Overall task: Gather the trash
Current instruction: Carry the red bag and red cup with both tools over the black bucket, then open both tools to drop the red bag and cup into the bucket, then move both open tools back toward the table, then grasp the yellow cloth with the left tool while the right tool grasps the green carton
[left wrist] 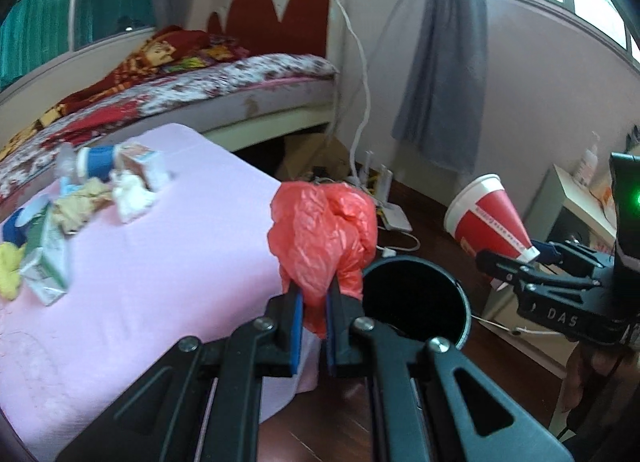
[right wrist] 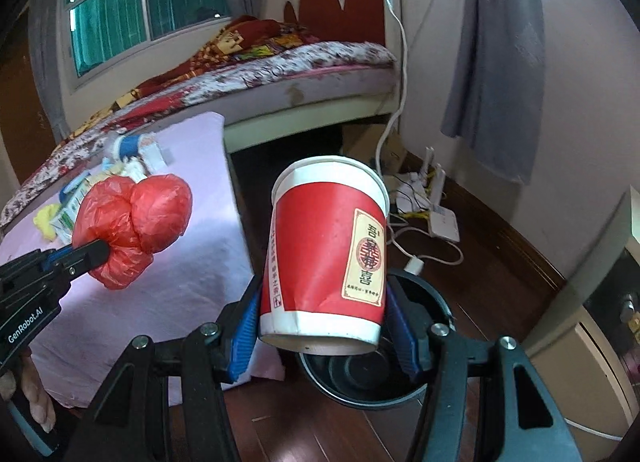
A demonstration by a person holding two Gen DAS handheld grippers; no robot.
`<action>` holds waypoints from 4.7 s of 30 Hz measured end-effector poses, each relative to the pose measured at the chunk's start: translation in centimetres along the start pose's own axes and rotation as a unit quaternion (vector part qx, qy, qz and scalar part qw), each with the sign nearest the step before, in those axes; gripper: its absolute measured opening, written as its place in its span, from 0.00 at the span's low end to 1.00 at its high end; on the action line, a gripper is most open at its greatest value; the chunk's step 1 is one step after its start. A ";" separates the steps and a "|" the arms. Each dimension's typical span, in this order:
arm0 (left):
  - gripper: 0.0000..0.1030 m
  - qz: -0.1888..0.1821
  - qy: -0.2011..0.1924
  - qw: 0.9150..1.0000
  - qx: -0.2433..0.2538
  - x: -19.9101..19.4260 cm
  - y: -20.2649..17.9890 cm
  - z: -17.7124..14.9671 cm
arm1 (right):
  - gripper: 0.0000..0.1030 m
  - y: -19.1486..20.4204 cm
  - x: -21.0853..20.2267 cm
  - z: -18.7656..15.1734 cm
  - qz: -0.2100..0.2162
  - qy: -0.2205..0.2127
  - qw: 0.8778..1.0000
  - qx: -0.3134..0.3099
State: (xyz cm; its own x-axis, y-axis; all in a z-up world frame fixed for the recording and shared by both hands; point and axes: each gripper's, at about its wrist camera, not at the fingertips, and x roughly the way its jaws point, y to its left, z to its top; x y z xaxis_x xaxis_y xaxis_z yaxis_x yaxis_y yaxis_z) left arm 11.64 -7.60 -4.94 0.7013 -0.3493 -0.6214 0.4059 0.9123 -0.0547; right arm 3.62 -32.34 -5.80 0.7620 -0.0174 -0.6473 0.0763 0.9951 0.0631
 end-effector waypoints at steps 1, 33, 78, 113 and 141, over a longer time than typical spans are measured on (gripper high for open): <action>0.10 -0.004 0.003 1.000 0.002 0.4 -0.5 0.0 | 0.58 -0.3 0.2 -0.3 -0.002 0.003 1.000 0.002; 0.14 -0.123 0.177 0.976 0.043 17.5 -7.9 -4.5 | 0.60 -8.9 15.6 -6.9 0.012 0.155 0.988 -0.016; 0.99 0.096 0.028 0.994 -0.047 -2.4 5.3 -3.9 | 1.00 3.4 1.4 -1.1 -0.021 0.023 0.999 0.017; 0.87 0.261 -0.025 0.943 -0.205 -10.3 30.2 -7.5 | 0.79 37.1 6.9 5.1 0.208 -0.001 0.964 -0.166; 0.69 0.230 0.036 0.946 -0.225 -0.2 37.2 -1.8 | 0.42 43.0 16.4 8.8 0.232 0.054 0.948 -0.210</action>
State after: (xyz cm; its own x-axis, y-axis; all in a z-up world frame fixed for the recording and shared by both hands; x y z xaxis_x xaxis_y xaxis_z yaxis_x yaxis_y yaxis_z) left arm 25.53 26.77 -8.30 0.6952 0.1074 -0.7108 -0.2348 0.9685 -0.0833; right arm 25.11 9.26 -7.00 0.5794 0.4190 -0.6991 -0.5305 0.8450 0.0668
